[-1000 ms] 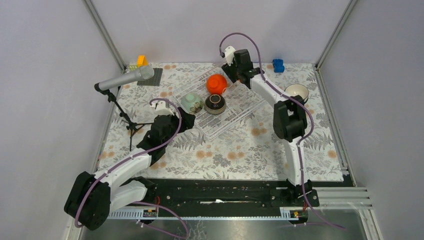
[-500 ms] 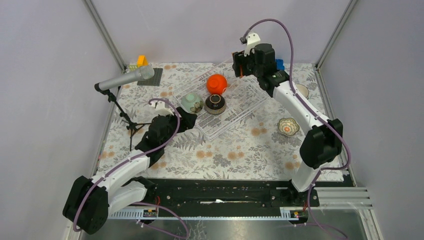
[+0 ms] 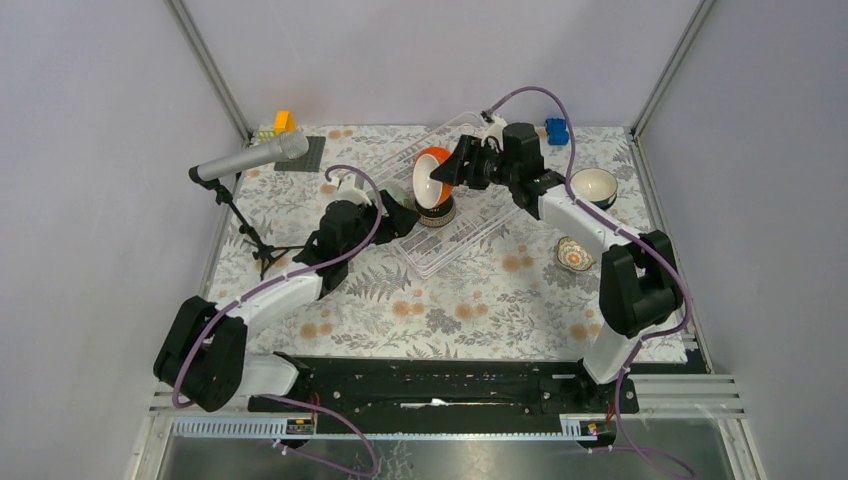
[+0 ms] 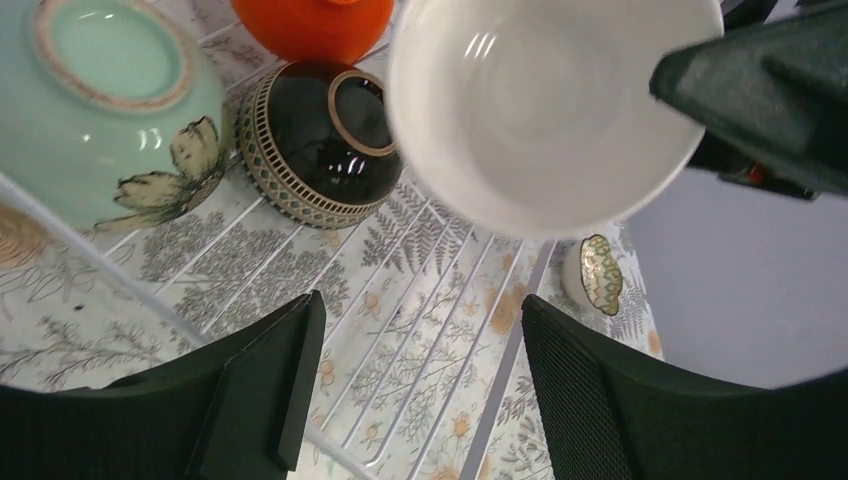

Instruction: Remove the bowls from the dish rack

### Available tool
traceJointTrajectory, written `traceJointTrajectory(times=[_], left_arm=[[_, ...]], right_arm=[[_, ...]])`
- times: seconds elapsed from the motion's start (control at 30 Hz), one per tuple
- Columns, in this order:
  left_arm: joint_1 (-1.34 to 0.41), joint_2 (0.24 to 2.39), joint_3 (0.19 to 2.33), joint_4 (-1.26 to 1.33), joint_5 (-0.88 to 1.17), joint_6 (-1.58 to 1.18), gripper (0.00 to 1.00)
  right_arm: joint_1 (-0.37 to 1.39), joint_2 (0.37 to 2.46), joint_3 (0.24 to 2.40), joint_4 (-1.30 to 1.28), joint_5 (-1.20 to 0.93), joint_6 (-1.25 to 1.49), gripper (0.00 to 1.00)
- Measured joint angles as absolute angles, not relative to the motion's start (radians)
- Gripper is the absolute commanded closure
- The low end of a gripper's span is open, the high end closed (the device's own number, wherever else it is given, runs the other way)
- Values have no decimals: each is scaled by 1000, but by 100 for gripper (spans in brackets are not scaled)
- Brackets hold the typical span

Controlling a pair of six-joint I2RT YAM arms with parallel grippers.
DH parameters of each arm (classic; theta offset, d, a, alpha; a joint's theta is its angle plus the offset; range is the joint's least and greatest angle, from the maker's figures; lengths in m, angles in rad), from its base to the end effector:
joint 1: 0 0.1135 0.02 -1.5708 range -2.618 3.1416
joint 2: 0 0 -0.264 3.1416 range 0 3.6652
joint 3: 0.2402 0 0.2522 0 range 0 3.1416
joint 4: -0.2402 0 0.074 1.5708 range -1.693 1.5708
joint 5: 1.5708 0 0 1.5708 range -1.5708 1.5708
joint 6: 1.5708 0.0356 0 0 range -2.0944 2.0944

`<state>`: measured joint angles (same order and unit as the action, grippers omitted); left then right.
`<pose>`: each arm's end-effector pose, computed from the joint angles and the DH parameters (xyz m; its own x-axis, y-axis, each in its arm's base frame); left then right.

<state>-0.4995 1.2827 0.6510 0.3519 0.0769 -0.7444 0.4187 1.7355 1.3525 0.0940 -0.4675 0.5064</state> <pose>0.2474 -0.1381 0.2401 -0.5458 -0.4717 -0.6925 0.2347 0.7073 -0.6668 0.3720 0.1831 0.3079 -0.5952 0.2091 -0.7759 -0.5362 0.6158 0.5772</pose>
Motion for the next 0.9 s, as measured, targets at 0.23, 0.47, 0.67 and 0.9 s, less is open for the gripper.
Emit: traceJointTrajectory(times=[0.23,0.47,0.67,0.9], left_arm=[[-490,1357,712,364,107,-784,26],[-463,1365,713,380,145,-820,34],[-434,1365,711,404,180,-870,26],[-403,1354,670,518,180,-951,20]], right_arm=[[413,1757,1256,333,-636,701,86],[395,1763,1153,532,-672,825,86],[390,1763,1105,645,-677,888,86],[414,1763,1094,657,-770,917,87]])
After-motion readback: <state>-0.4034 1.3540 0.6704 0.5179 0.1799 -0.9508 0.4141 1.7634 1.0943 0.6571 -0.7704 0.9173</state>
